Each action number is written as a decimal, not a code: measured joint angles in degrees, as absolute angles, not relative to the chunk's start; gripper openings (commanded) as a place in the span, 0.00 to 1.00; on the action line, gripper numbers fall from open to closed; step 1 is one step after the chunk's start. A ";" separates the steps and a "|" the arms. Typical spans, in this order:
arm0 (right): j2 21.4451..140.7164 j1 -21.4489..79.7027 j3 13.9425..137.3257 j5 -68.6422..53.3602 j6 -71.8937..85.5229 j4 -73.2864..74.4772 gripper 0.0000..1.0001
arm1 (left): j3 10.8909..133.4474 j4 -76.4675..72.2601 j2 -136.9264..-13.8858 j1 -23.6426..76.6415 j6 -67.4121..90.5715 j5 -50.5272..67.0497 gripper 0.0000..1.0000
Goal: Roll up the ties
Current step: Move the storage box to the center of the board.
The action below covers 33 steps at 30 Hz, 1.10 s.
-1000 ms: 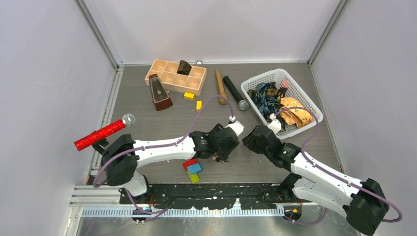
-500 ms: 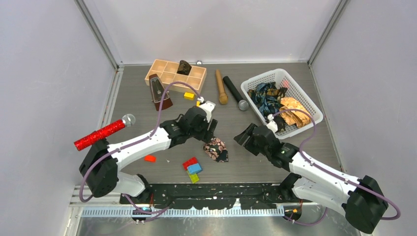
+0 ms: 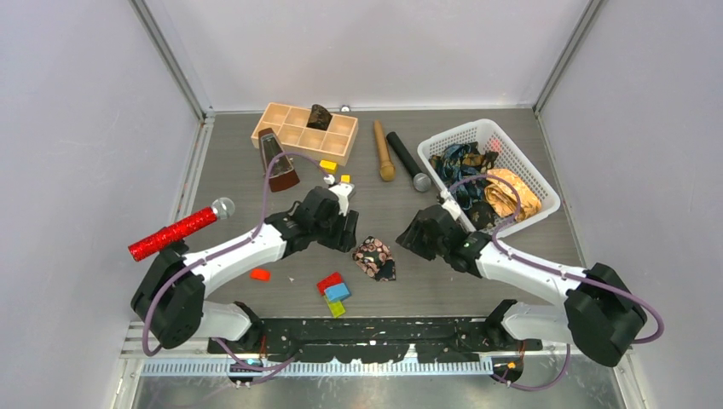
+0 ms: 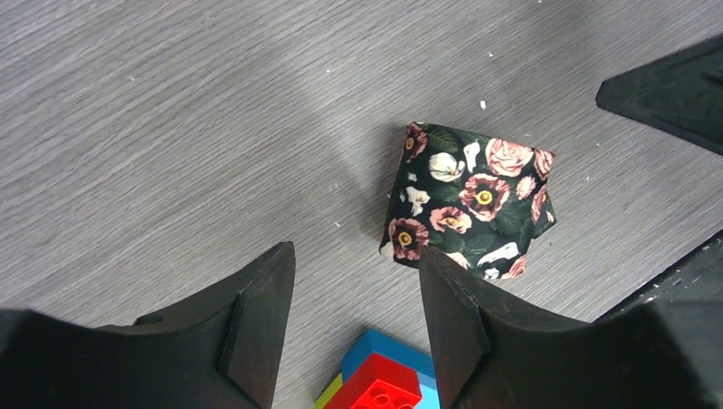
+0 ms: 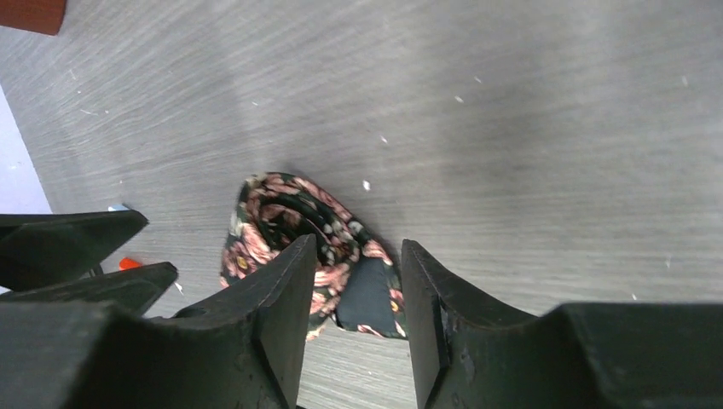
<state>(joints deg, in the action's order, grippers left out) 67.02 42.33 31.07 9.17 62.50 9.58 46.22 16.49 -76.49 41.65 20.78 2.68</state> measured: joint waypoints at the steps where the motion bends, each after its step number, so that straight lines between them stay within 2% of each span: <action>1: 67.92 42.33 32.56 9.37 61.04 10.00 0.58 | 45.91 16.45 -76.14 41.45 20.88 2.68 0.57; 2: 68.53 42.33 33.80 9.39 59.81 10.41 0.66 | 45.63 16.45 -75.77 41.21 20.97 2.66 0.56; 3: 69.30 42.30 35.53 9.37 57.60 11.40 0.69 | 45.21 16.49 -75.24 40.93 21.08 2.59 0.56; 4: 70.00 42.33 37.43 9.23 55.29 12.45 0.80 | 44.77 16.49 -74.67 40.56 21.28 2.42 0.56; 6: 71.24 42.33 41.32 8.62 50.37 14.48 0.96 | 43.97 16.53 -73.47 39.77 22.15 1.43 0.58; 7: 71.68 42.33 42.92 8.29 48.16 15.31 0.98 | 43.66 16.53 -72.97 39.27 22.50 0.89 0.62; 10: 72.97 42.33 47.62 6.13 41.30 17.30 0.99 | 42.68 16.80 -71.11 36.47 24.69 -0.89 0.71; 14: 76.29 42.98 52.75 2.52 33.39 19.09 1.00 | 41.08 17.04 -68.97 30.13 28.40 -1.91 0.76; 24: 91.48 49.15 61.52 -0.95 18.41 22.13 1.00 | 38.76 17.89 -67.24 25.67 31.35 -1.23 0.77; 33: 97.78 51.68 62.81 -1.19 14.74 22.35 0.99 | 38.63 17.87 -66.59 25.02 31.38 0.69 0.78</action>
<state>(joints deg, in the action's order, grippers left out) 97.78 51.68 62.81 -1.19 14.74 22.35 38.63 17.87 -66.59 25.02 31.38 0.69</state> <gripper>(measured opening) 0.994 0.774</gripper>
